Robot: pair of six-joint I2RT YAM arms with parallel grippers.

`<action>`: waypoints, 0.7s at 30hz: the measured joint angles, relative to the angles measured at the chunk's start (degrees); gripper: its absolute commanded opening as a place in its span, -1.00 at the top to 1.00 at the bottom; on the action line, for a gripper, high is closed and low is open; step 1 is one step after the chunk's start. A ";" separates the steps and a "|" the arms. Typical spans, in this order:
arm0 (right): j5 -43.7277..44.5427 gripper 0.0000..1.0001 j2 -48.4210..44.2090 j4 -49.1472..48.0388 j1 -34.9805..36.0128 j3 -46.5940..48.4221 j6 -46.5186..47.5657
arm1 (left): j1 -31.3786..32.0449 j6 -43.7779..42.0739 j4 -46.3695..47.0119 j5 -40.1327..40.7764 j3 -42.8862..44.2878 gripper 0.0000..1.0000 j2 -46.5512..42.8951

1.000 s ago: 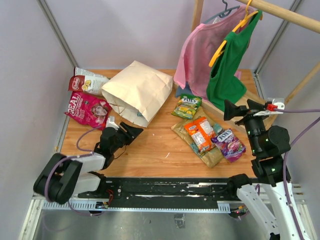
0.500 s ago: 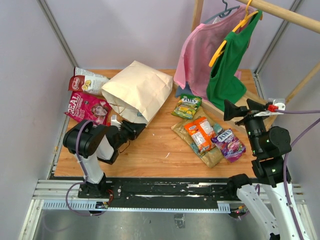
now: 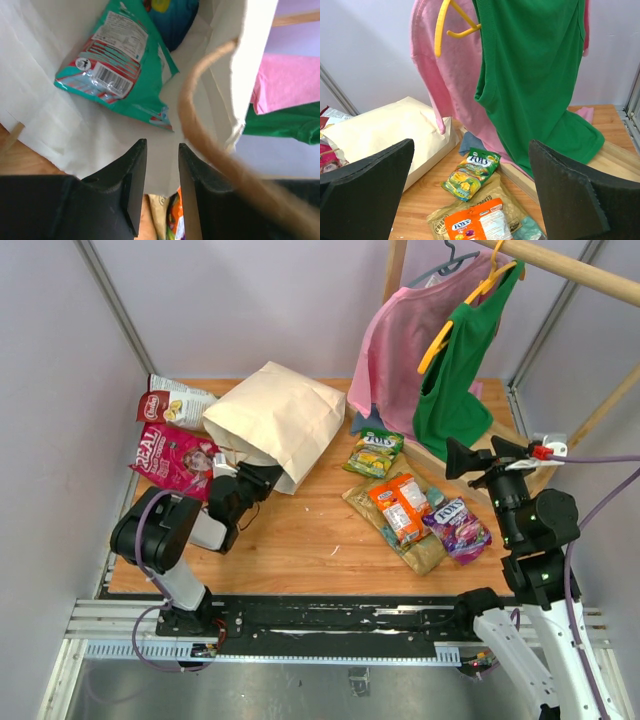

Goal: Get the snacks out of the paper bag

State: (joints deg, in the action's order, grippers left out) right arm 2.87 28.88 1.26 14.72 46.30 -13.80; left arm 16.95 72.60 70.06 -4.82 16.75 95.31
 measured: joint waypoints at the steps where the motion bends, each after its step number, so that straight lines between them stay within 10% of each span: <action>1: -0.04 -0.97 0.11 0.00 0.00 0.00 -0.02 | 0.00 -0.44 -0.87 0.52 0.68 0.26 -0.02; 21: -1.38 -0.97 1.03 -0.33 0.00 0.00 -1.03 | 0.90 -0.15 -2.99 2.91 5.60 0.23 12.63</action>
State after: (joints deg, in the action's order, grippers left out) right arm 1.50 29.91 0.93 14.72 46.30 -14.83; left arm 17.85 72.44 67.07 -1.91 22.35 107.94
